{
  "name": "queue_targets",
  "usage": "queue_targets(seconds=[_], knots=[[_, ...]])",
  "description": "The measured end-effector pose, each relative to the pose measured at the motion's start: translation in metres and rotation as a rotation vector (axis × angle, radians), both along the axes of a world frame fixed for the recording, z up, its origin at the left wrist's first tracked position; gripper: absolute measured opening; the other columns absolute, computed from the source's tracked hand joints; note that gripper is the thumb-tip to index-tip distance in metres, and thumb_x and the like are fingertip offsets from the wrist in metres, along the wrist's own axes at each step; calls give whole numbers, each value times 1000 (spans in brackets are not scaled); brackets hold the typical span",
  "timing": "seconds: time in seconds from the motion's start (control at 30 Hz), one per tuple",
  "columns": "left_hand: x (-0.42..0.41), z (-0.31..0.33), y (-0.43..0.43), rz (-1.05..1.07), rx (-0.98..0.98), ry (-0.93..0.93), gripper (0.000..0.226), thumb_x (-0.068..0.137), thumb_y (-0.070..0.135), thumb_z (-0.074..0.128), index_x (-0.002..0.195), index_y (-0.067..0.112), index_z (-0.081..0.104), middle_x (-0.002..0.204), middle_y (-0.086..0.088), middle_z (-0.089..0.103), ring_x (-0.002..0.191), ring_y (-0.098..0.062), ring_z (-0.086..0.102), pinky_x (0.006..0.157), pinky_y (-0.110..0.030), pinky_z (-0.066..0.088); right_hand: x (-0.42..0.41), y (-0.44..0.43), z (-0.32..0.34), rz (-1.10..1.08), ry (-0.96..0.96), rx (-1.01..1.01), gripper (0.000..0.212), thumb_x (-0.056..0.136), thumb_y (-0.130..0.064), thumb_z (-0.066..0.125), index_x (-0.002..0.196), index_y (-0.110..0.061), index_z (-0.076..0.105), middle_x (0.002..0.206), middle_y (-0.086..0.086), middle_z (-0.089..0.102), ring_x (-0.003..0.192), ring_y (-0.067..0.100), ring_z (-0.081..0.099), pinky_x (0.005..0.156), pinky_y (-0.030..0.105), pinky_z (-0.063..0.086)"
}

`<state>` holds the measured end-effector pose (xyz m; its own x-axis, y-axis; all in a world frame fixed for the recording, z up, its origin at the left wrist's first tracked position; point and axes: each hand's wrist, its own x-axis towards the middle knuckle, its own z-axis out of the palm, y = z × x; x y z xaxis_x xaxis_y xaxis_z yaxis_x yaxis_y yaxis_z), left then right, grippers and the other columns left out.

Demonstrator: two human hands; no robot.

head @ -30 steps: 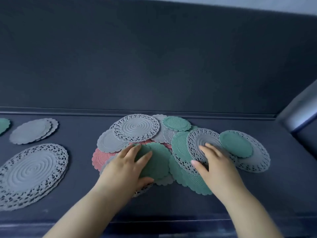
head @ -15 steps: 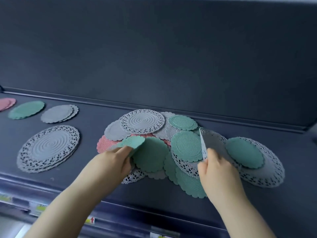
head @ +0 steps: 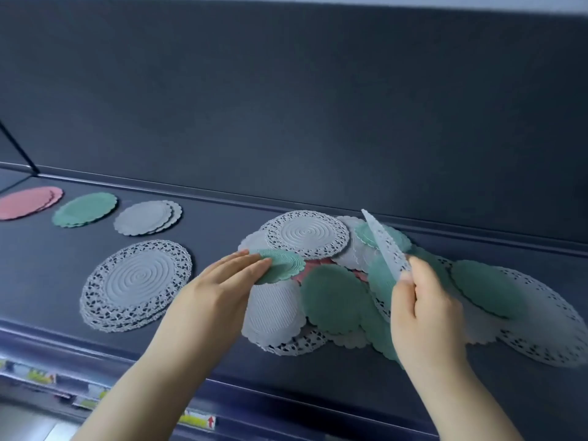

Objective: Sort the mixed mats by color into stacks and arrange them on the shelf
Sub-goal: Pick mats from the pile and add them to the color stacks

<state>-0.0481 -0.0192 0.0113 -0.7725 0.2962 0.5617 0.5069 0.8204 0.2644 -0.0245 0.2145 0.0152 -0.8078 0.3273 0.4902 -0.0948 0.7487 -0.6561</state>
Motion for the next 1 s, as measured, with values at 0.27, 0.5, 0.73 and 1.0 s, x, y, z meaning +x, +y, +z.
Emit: queue_targets(seconds=[0.27,0.5,0.73,1.0], knots=[[-17,-5,-132,55,81,30,37,88,21,42,104,6,72,108,-5,69,108,-16,55,96,-20,37,-29,-135,8,31,48,-44,37,82,-12,40,109,4,60,55,-4,44,49,13,35,53,17,26],[-29,-19,-246,113,20,19,40,86,22,39,101,8,74,105,-4,70,100,-22,65,83,-32,51,-44,-270,-17,251,-29,48,31,88,-4,46,115,-7,60,75,9,65,58,15,52,59,16,33],[-31,-27,-306,85,5,51,39,84,19,40,98,6,74,102,-6,71,96,-24,66,87,-27,46,-43,-349,-38,419,-199,221,40,85,-9,42,122,-5,55,120,16,62,109,30,60,93,32,45],[-30,-31,-316,80,-13,62,38,84,19,41,94,5,75,98,-6,72,96,-27,67,80,-39,53,-48,-358,-29,511,-365,351,46,97,-41,35,130,-13,50,149,4,32,141,14,17,111,19,1]])
